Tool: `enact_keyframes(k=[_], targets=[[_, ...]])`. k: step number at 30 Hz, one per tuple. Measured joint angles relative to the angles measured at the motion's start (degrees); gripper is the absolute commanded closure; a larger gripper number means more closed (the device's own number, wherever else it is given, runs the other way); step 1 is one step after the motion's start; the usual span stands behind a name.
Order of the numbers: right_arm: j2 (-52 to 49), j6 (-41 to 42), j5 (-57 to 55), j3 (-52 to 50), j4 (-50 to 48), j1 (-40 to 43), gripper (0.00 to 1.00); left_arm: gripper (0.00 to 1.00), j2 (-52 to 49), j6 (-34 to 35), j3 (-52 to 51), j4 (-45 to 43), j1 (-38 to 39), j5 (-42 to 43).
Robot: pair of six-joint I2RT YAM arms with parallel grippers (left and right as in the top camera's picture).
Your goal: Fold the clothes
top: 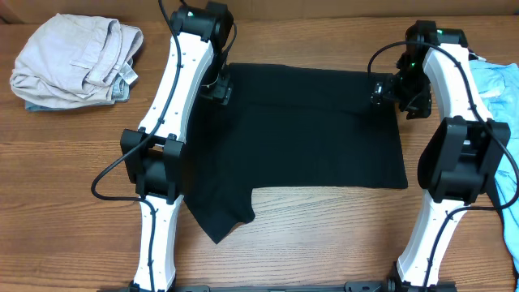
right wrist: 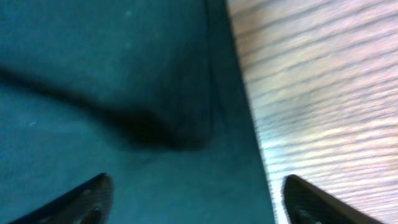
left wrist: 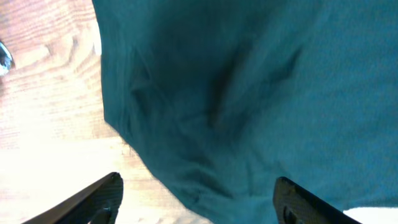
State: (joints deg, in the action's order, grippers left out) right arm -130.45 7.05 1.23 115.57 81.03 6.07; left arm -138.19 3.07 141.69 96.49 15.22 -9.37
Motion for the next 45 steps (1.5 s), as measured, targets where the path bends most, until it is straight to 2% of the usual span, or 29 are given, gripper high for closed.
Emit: enact_keyframes(k=[4, 8, 12, 17, 22, 29, 33, 40, 45], targets=[[3.6, 0.2, 2.9, 0.0, 1.5, 0.0, 0.02, 0.17, 0.5, 0.5, 0.0, 0.2, 0.0, 1.6], [13.9, 0.3, 4.5, 0.2, 4.3, 0.0, 0.0, 0.11, 5.8, 2.9, 0.0, 0.1, 0.0, 3.4], [27.3, 0.8, 4.9, 1.4, 8.8, 0.0, 0.0, 0.03, 16.8, 5.7, 0.0, 0.0, 0.0, 4.9], [39.8, 3.2, 4.5, 0.4, 11.5, 0.0, 0.0, 0.02, 31.9, 9.8, -4.4, -0.1, 0.0, 6.0], [47.9, 6.2, 4.1, -10.4, 8.5, 0.0, 0.0, 0.05, 42.8, 15.9, -22.9, -0.9, 0.2, 6.2], [53.9, 10.3, 3.9, -31.7, -3.3, 0.0, 0.0, 0.11, 50.5, 25.9, -58.2, -15.8, 6.1, 7.1], [54.0, 11.5, 3.8, -38.4, -6.8, 0.0, 0.0, 0.21, 56.2, 30.0, -74.0, -24.4, 9.5, 10.5], [53.6, 12.2, 3.9, -42.3, -10.0, 0.0, 0.0, 0.32, 57.7, 31.3, -90.4, -36.8, 9.8, 19.4], [53.6, 12.2, 3.9, -43.8, -11.6, 0.0, 0.0, 0.37, 57.6, 31.3, -97.1, -42.6, 9.8, 23.1]])
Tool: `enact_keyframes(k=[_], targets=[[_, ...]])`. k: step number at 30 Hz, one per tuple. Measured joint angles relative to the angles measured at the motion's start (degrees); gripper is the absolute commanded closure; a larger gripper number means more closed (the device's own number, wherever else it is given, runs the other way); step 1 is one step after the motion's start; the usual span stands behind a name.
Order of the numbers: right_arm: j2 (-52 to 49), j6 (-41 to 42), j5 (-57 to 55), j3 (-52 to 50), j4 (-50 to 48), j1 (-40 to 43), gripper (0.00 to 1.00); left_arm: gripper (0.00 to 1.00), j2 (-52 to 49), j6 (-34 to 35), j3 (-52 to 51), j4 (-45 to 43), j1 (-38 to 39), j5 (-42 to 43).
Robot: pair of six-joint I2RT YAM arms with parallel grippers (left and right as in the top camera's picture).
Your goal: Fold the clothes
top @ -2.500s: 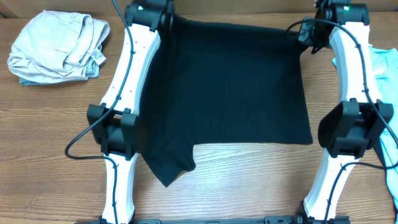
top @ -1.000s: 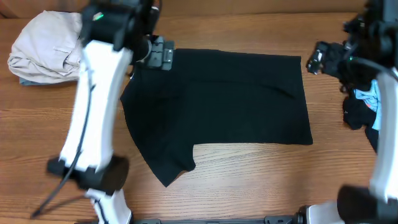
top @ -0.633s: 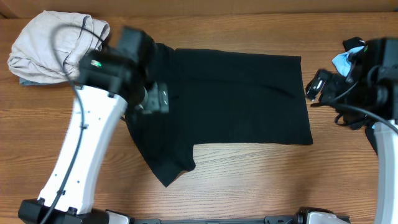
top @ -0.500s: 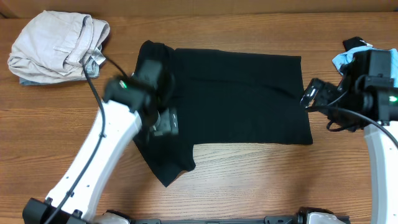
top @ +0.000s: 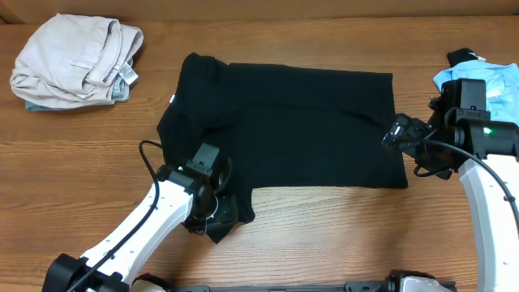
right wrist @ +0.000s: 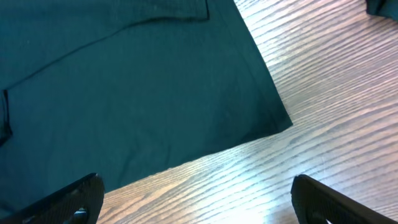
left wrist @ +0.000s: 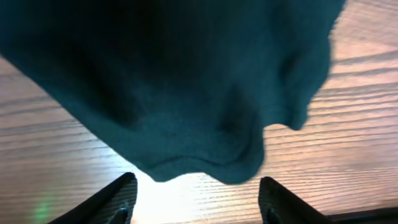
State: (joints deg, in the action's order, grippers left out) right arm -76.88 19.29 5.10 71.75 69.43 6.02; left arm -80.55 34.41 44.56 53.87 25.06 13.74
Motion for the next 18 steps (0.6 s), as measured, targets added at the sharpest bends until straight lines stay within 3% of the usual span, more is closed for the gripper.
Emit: enact_keyframes(k=[8, 14, 16, 18], targets=[[0.0, 0.0, 0.3, -2.9, -3.2, 0.0, 0.01, 0.38, -3.0, 1.8, -3.0, -1.7, 0.0, -1.0], [0.0, 0.1, 0.5, -5.8, -5.3, 0.0, 0.1, 0.32, -7.5, 2.8, -3.0, -3.0, 0.1, -2.2], [0.0, 0.2, 0.5, -6.6, -6.4, 0.0, 0.12, 0.34, -9.2, 3.1, -2.9, -3.0, 0.1, -2.4], [0.0, 0.2, 0.5, -7.4, -7.4, 0.0, 0.13, 0.42, -10.0, 3.3, -2.5, -2.6, 0.1, -2.5]])
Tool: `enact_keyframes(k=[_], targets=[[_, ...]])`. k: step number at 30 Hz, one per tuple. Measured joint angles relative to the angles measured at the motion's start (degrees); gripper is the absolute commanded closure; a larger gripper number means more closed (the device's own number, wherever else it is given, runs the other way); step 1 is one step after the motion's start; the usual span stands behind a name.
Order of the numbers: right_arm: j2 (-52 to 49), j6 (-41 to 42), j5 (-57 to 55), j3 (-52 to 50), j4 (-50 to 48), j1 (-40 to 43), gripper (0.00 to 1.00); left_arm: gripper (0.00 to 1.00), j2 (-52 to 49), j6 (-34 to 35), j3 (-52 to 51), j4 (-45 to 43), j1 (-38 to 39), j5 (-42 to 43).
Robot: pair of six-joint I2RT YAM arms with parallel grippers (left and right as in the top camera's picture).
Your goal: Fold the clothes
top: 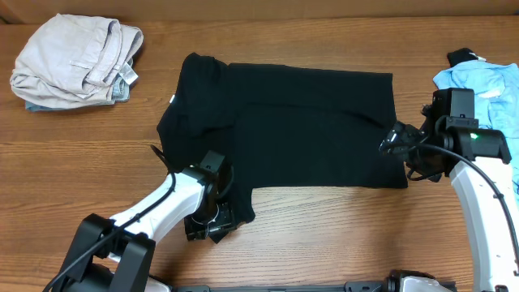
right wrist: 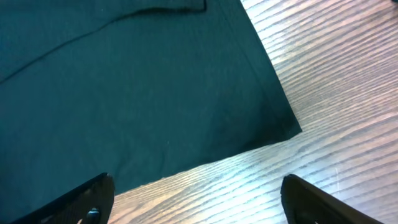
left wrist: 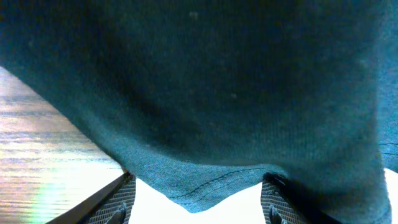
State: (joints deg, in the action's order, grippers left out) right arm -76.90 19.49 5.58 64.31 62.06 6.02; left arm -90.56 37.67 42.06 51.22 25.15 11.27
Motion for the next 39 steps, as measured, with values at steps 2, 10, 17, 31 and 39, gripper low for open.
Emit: enact_keyframes(k=[2, 10, 17, 31, 39], targets=[[0.0, 0.0, -0.1, -0.7, -0.6, 0.0, 0.14, 0.6, -0.7, 0.3, 0.3, 0.2, 0.0, -0.4], [-0.1, 1.5, -1.8, -3.1, -2.7, 0.0, 0.22, 0.96, -2.3, -1.0, 1.9, 0.6, -0.6, 1.1], [-3.5, 4.0, -2.4, -6.1, -3.8, 0.0, 0.24, 0.96, -4.8, -6.5, 13.1, 11.8, -5.7, -3.3], [-18.0, 11.4, -2.8, -8.7, -7.0, 0.0, 0.3, 0.96, -4.8, -15.9, 33.5, 18.7, -10.0, -13.5], [-18.4, 12.0, -3.0, -14.0, -15.9, 0.0, 0.51, 0.96, -4.8, -17.0, 33.9, 17.9, -10.0, -14.8]])
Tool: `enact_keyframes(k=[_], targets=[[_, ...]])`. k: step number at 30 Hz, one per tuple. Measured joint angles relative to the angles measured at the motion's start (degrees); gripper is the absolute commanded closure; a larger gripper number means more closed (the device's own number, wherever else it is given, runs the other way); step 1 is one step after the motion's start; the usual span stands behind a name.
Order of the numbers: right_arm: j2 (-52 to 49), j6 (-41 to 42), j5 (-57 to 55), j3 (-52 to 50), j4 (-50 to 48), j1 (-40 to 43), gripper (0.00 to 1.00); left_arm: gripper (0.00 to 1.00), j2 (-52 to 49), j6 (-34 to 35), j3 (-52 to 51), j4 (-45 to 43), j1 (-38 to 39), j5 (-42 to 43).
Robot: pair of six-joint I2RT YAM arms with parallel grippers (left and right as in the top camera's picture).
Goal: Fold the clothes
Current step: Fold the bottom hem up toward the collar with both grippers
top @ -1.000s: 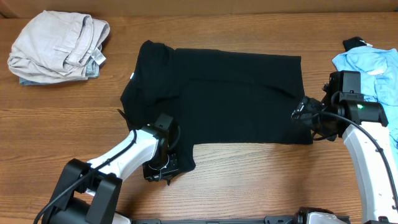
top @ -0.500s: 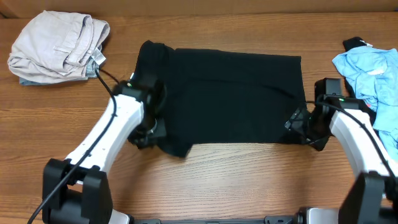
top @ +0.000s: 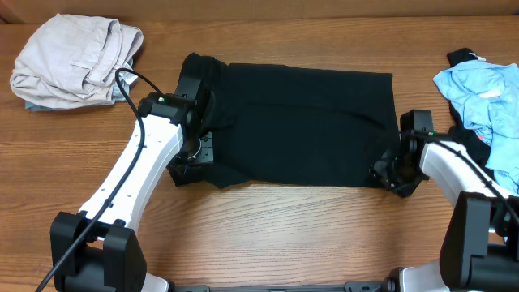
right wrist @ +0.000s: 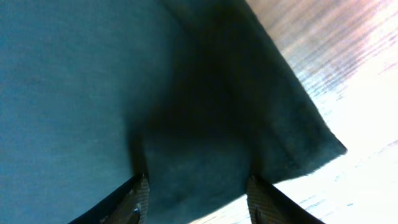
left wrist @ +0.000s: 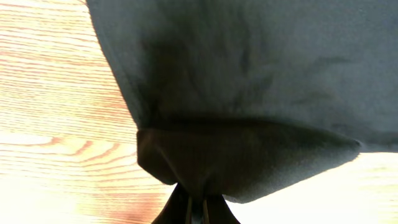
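A black shirt (top: pixel 300 122) lies spread flat in the middle of the table. My left gripper (top: pixel 197 152) is at its left side, shut on a fold of the black sleeve (left wrist: pixel 249 155), which is drawn in against the body of the shirt; in the left wrist view the gripper (left wrist: pixel 198 208) pinches dark cloth. My right gripper (top: pixel 388 174) sits low at the shirt's near right corner (right wrist: pixel 298 143). In the right wrist view the gripper (right wrist: pixel 198 196) is open, its fingers (right wrist: pixel 138 194) standing apart with cloth between them.
A crumpled pile of beige trousers (top: pixel 77 57) lies at the far left corner. Light blue and dark clothes (top: pixel 478 89) are heaped at the right edge, just beyond the right arm. Bare wood table (top: pixel 308 235) runs along the front.
The left gripper has shut on the sleeve that stuck out at the near left and now holds it up against the shirt's left side. The right gripper has come down onto the near right corner, still open.
Both grippers were open at the shirt's far corners, with one sleeve sticking out at the near left. Then the left was open over that sleeve and the right open beside the near right corner. Now the sleeve is held folded inward and the front edge runs straighter.
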State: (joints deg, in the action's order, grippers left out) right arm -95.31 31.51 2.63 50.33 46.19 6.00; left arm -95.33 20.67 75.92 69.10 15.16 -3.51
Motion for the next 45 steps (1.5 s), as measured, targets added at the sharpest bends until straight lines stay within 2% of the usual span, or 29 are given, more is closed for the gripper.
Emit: enact_keyframes(k=[2, 6, 7, 8, 9, 14, 19, 23, 26, 31, 40, 41, 42, 43, 44, 45], targets=[[0.3, -0.2, -0.6, -0.8, -0.3, 0.0, 0.62, 0.96, 0.0, -0.1, 0.1, 0.1, 0.0, -1.1], [0.5, 0.2, -2.0, -1.2, 0.1, 0.0, 0.73, 0.96, 0.0, -0.2, 1.6, 1.0, -0.1, -2.5], [0.5, 0.0, -2.2, -1.2, 0.2, 0.0, 0.82, 0.96, 0.0, -0.2, 2.4, 1.6, -0.2, -2.7], [0.5, 0.4, -2.8, -1.2, 0.6, 0.0, 0.95, 0.96, 0.0, -0.2, 3.3, 2.2, -0.3, -2.8], [0.5, 0.1, -2.8, -1.2, 0.6, 0.1, 0.96, 0.96, 0.0, -0.2, 4.3, 2.7, -0.5, -2.9], [0.5, 0.2, -2.4, -0.7, 4.1, 0.2, 0.96, 0.96, 0.0, -1.2, 10.7, 6.8, -1.3, -3.4], [1.6, -0.3, -1.6, 0.3, 13.9, 0.2, 0.96, 0.96, 0.0, -1.6, 14.3, 12.4, -1.3, -4.0], [7.3, -2.1, -1.4, 3.0, 20.4, 0.2, 0.96, 0.96, 0.0, -1.6, 14.5, 16.8, -1.3, -4.3], [12.1, -3.3, -1.4, 4.2, 20.5, 0.2, 0.96, 0.96, 0.0, -1.6, 14.5, 16.7, -1.3, -4.6], [13.8, -4.7, -1.3, 4.6, 12.6, 0.2, 0.96, 0.96, 0.0, -1.7, 14.4, 6.1, -1.3, -6.3], [7.3, -7.9, -0.3, 4.7, -7.2, 0.2, 0.96, 0.96, -4.3, -1.9, 13.7, -13.2, -1.3, -12.2], [6.3, -8.3, 0.2, 4.7, -9.9, 0.2, 0.96, 0.96, -5.7, -2.1, 13.7, -15.3, -1.3, -12.8], [5.6, -8.7, 0.7, 4.7, -11.9, 0.2, 0.81, 0.91, -7.3, -2.5, 13.7, -17.7, -1.3, -13.4], [4.8, -8.7, 1.1, 4.7, -14.2, 0.2, 0.66, 0.81, -9.1, -3.1, 13.6, -20.4, -1.3, -13.8], [4.0, -9.2, 1.6, 4.7, -16.2, 0.2, 0.57, 0.67, -10.8, -3.8, 13.6, -22.8, -1.3, -14.1], [3.3, -9.5, 1.9, 4.8, -17.9, 0.2, 0.39, 0.49, -12.5, -4.5, 13.6, -25.1, -1.3, -14.4]])
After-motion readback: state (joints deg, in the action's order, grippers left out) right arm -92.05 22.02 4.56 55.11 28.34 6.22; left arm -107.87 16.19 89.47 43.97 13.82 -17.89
